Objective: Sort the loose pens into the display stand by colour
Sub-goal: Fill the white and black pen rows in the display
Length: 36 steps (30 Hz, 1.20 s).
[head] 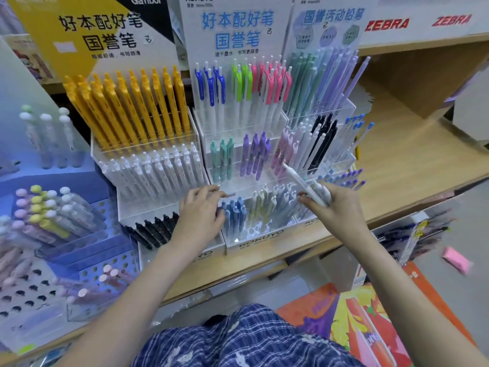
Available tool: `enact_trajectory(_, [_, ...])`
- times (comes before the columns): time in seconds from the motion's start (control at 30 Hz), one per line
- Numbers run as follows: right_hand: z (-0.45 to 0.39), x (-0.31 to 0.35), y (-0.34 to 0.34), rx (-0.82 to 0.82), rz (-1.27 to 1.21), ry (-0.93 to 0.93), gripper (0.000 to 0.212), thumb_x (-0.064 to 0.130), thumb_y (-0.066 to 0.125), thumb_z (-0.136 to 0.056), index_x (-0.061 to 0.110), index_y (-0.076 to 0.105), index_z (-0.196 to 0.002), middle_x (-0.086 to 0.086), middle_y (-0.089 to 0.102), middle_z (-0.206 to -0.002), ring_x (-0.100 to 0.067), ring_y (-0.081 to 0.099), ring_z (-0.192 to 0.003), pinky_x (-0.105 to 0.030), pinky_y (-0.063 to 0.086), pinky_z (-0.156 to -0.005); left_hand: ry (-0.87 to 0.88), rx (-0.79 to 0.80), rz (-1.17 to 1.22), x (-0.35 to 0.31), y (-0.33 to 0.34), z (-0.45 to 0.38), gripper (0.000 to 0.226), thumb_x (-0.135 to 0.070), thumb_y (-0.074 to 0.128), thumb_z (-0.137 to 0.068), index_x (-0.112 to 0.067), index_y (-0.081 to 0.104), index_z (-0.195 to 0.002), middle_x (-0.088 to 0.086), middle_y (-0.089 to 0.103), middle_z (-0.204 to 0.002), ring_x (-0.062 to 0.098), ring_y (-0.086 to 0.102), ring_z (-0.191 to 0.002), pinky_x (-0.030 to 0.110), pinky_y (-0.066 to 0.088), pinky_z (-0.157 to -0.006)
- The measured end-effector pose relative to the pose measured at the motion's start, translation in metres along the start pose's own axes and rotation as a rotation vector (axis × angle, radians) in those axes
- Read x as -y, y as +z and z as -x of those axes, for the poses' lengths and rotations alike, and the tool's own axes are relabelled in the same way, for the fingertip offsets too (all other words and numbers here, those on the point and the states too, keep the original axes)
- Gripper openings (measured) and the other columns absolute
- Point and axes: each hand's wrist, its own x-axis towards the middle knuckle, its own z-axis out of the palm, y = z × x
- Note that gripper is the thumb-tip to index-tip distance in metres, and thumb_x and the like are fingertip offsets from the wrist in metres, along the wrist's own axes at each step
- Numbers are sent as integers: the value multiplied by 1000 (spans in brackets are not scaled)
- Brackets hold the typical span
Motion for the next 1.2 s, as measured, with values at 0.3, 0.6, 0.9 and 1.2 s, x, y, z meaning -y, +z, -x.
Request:
enact_trajectory(0.3, [-7,-9,4,27,3,-20,16,17,71,-82,2,69,-78,-8,59,-57,-11,54,-53,-17,34,-50,97,-224,96,-20,6,-5,24,-17,53,-92,-15,60,-115,0,54,-117,20,41,-115,30,21,-100])
enact_trajectory(0.6, [-4,-10,-40,-68,-259,88,12,11,73,-79,21,68,-77,-10,69,-78,-24,64,-73,-38,50,-65,248,-180,-37,-66,33,-37,26,-33,67,-82,-23,68,-106,-2,58,-103,22,44,-104,29,17,-91])
enact_trajectory(0.9, [-15,-15,-26,37,-177,-35,11,15,73,-80,5,71,-81,-16,67,-71,-22,59,-65,-32,44,-60,213,-218,-46,-66,40,-40,17,-29,70,-78,-22,74,-93,-5,63,-90,23,47,-94,25,12,-82])
enact_trajectory(1.2, [-32,-15,12,113,65,-232,33,31,59,-83,2,59,-68,-7,54,-56,-23,48,-51,-31,36,-49,186,-228,-28,-63,43,-41,15,-30,70,-78,-24,74,-91,-3,59,-92,24,45,-96,27,16,-84])
